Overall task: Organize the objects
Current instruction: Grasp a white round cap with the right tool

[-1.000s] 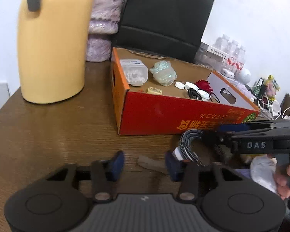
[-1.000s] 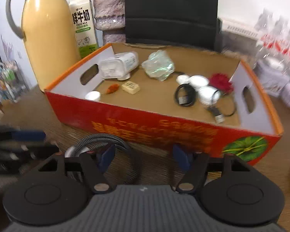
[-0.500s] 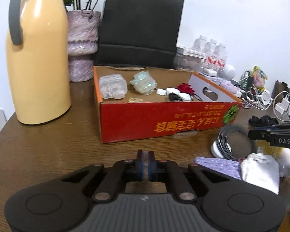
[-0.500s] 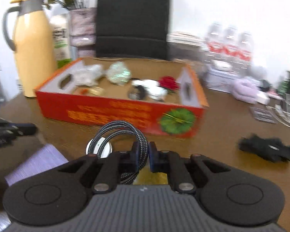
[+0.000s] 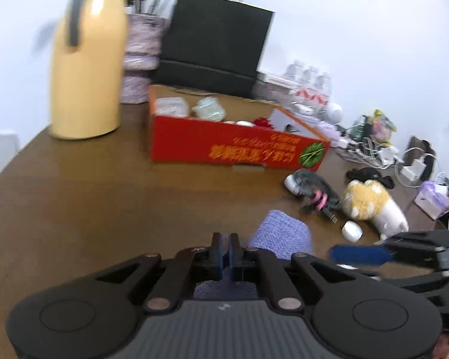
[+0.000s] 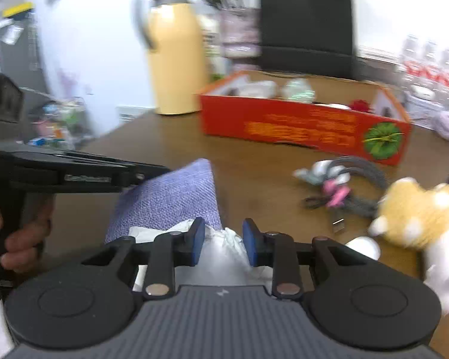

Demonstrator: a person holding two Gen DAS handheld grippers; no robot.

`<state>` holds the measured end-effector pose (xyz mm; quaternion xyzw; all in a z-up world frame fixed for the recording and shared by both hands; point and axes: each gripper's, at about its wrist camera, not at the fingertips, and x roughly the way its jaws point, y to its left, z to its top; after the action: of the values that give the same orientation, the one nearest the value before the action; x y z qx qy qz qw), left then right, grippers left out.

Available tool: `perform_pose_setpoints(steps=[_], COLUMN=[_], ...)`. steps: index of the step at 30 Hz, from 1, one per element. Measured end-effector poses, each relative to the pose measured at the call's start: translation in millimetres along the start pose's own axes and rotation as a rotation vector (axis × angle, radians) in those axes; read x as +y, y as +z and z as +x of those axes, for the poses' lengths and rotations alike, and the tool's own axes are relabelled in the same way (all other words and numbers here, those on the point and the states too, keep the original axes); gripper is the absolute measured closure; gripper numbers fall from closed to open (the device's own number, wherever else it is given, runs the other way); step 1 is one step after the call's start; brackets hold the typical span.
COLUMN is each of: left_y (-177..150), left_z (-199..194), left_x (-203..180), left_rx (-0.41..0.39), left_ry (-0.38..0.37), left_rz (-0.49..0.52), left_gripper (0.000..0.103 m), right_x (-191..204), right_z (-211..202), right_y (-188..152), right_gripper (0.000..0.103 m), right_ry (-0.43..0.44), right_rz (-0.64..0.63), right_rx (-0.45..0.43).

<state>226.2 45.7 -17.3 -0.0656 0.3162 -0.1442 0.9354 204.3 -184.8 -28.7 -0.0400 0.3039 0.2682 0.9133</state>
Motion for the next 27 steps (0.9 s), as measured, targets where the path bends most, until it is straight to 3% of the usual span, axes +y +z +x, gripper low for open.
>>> perform_pose_setpoints(steps=[3,5,7,10,13,14,15,18,23,27], left_y=[-10.1,-9.8,-4.2,5.8,14.4,15.9,17.3,23.3,36.2,49.1], left_z=[-16.6,-20.2,-16.0,-12.9,-18.0,-19.5,-20.0,-22.6,-43.3,-54.6], left_x=[5.7,10.7,11.9,4.1,-1.4,-2.9,-3.7,-6.7,-15.5,-25.9], left_rx=[-0.011,-0.019,-0.021,-0.054,-0.096,-0.1,-0.1,-0.081,-0.111,-0.144], left_ry=[0.075,0.082,0.083,0.096,0.07,0.065,0.066,0.079,0.057,0.022], left_rz=[-0.007,-0.023,-0.038,-0.006,0.023,0.025,0.026,0.037,0.053,0.055], left_gripper=[0.1,0.101,0.1,0.1,0.1,0.1,0.101,0.1,0.101,0.101], right_x=[4.6,-14.3,-36.6,-65.8,-80.7,-79.4,-77.6,-69.1,-46.2,-32.7], right_z=[-35.3,-50.5,-43.3,-7.8,18.3,22.6,24.4,14.6,-41.7,-78.2], right_y=[-10.7,-15.2,-13.7,-6.9,-1.3,-0.9,1.2,-5.2,-26.0,-29.9], right_gripper=[0.056,0.047,0.045,0.042,0.048,0.067,0.074,0.074,0.074,0.074], right_ry=[-0.062,-0.19,-0.286,-0.376,-0.374,-0.376,-0.392,-0.372,-0.359,-0.379], right_rz=[0.021,0.115,0.167,0.18,0.192,0.191,0.195,0.231,0.295,0.29], right_rx=[-0.095,-0.149,-0.122,0.008,0.059,0.052,0.052,0.036,-0.119,-0.19])
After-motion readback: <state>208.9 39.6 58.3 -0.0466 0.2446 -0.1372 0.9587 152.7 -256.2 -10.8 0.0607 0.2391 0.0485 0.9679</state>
